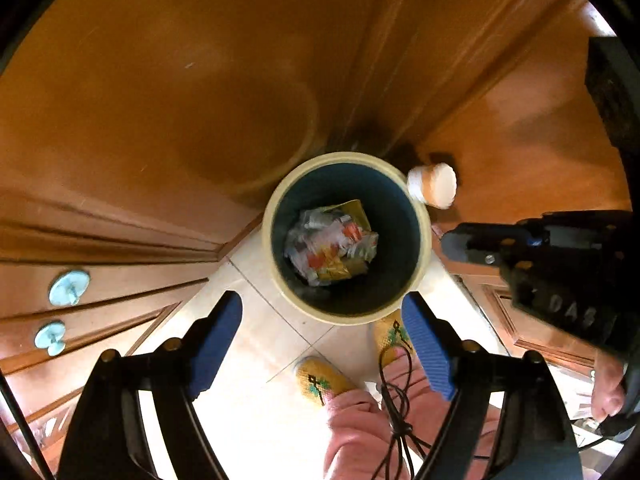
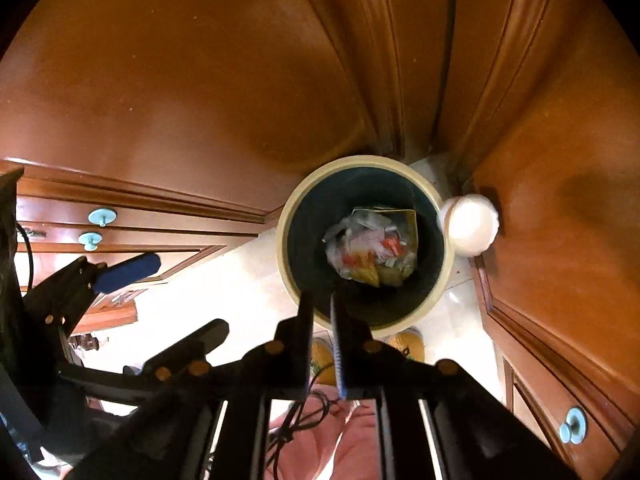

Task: Collect trash
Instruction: 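Open the right gripper over the bin while the left releases the carton, then move both tools back up toward the counter, then grasp the white eye-drop bottle with the right gripper while the left grasps the clear plastic tray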

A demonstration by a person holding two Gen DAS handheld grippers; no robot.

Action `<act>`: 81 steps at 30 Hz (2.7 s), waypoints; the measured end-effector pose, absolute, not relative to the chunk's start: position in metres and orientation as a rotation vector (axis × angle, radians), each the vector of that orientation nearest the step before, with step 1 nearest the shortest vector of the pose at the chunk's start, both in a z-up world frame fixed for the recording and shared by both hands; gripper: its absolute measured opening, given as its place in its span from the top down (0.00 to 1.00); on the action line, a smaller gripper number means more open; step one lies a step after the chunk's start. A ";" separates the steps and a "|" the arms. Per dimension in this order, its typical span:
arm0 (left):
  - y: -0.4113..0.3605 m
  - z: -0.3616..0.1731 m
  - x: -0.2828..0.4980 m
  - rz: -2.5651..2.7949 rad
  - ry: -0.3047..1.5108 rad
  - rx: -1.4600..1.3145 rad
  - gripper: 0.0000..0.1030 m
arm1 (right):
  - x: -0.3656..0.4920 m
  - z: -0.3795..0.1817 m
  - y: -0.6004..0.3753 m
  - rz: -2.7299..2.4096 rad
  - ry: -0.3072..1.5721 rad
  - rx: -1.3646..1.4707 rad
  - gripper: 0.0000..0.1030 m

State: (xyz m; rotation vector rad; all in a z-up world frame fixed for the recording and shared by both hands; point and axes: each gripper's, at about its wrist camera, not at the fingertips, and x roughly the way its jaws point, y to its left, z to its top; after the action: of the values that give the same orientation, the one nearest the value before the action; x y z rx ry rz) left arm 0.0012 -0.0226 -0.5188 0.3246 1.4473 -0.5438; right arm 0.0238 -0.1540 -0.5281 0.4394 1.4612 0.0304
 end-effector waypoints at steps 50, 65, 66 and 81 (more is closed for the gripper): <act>-0.060 -0.078 0.105 -0.676 0.956 0.150 0.13 | 0.066 -0.067 -0.178 -0.089 0.802 0.279 0.81; -0.089 -0.080 0.252 -0.341 0.969 0.007 0.13 | 0.217 -0.051 -0.252 0.030 0.792 0.130 0.74; -0.087 -0.082 0.261 -0.327 0.976 -0.005 0.13 | 0.223 -0.055 -0.254 0.033 0.795 0.128 0.74; -0.078 -0.133 0.399 -0.200 1.048 -0.125 0.13 | 0.351 -0.132 -0.271 -0.050 0.949 0.016 0.74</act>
State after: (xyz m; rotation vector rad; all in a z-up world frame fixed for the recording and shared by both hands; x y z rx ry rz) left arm 0.3985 -0.0778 -0.1329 -0.1254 1.0484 -0.1996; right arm 0.3515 -0.2711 -0.1321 0.0165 0.9487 -0.0497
